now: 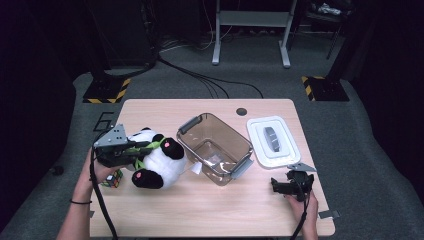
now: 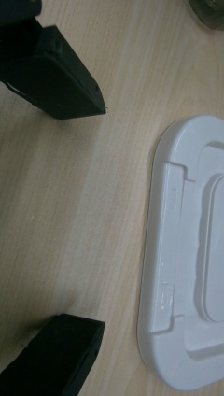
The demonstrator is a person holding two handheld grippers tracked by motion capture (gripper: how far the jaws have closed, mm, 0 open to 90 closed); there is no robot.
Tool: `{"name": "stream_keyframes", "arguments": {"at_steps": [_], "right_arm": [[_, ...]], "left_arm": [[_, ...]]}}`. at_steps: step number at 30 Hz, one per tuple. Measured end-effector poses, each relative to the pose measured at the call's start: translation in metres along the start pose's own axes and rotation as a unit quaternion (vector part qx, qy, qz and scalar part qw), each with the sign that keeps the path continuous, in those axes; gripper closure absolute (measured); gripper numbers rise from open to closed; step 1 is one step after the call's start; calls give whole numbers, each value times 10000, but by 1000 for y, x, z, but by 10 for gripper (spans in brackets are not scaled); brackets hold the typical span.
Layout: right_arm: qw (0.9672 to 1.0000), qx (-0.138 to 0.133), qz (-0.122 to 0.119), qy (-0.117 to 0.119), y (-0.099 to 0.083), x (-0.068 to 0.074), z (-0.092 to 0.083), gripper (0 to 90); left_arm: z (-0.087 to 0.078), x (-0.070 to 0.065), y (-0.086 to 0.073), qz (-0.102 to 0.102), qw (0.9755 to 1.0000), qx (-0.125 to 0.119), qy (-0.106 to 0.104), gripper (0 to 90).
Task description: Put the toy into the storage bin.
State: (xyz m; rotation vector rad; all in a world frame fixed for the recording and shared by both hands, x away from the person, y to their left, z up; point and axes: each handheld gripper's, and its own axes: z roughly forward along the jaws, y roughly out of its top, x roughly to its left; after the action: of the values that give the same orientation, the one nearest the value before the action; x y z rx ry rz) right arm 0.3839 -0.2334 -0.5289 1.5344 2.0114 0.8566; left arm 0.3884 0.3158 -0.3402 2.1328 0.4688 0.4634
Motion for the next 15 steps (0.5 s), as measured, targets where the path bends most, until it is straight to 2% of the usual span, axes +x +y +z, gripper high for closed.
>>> {"name": "stream_keyframes", "arguments": {"at_steps": [10, 11, 15], "right_arm": [[10000, 2, -1, -4, 0, 0, 0, 0], [10000, -2, -1, 1, 0, 0, 0, 0], [10000, 4, 0, -4, 0, 0, 0, 0]], "left_arm": [[-8, 5, 24, 212, 9997, -69, 61, 753], [-8, 5, 27, 185, 9997, -112, 66, 753], [-9, 6, 38, 312, 9994, -106, 63, 753]]}}
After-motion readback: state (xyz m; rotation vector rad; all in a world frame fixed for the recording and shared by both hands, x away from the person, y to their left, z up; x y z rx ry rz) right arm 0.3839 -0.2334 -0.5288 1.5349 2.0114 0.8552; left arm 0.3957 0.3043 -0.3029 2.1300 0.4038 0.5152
